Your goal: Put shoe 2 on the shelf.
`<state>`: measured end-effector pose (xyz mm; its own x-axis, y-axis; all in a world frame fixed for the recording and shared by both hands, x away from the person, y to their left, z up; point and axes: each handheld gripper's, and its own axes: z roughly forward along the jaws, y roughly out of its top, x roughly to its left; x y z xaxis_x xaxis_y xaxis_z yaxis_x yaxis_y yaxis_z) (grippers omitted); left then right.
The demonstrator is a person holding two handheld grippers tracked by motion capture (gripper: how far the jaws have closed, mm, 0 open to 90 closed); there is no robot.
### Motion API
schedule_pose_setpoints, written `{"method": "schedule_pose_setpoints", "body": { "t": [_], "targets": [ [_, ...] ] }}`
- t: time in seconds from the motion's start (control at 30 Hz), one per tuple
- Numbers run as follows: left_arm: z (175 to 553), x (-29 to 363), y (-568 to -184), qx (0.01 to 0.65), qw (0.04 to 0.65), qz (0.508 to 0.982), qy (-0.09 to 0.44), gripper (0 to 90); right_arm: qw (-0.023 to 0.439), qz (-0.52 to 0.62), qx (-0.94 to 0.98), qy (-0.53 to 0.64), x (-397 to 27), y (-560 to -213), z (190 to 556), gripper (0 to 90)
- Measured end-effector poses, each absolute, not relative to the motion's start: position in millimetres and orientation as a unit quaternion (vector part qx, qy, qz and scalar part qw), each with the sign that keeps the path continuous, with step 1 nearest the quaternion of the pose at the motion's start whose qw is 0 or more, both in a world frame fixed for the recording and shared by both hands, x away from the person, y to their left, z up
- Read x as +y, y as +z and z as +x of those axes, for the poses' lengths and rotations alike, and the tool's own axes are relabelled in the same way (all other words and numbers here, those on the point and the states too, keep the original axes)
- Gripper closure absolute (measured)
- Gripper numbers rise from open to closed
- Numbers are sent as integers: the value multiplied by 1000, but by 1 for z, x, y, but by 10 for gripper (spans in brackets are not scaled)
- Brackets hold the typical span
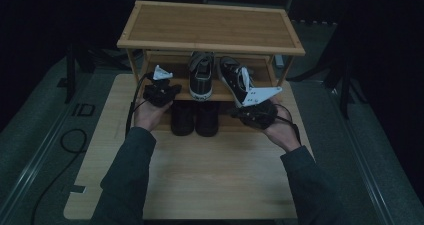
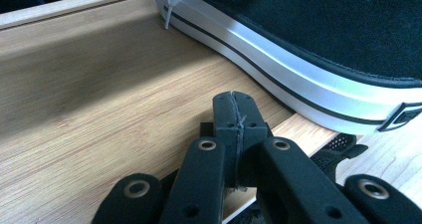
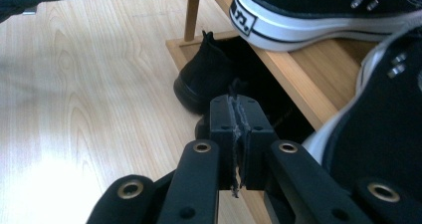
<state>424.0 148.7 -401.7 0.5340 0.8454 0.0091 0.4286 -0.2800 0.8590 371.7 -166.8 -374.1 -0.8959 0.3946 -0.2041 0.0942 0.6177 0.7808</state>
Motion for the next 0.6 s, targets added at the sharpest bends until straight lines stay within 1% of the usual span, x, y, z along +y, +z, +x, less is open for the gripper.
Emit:
{"method": "schedule_pose_setpoints", "body": {
  "t": [0.17,0.6],
  "targets": [
    [424,149,-402,418,431,763,242,900,177,139,881,415,-181,-373,368,871],
    [424,149,-402,417,431,763,240,900,191,151,884,400,-219,-372,362,873]
  ]
}}
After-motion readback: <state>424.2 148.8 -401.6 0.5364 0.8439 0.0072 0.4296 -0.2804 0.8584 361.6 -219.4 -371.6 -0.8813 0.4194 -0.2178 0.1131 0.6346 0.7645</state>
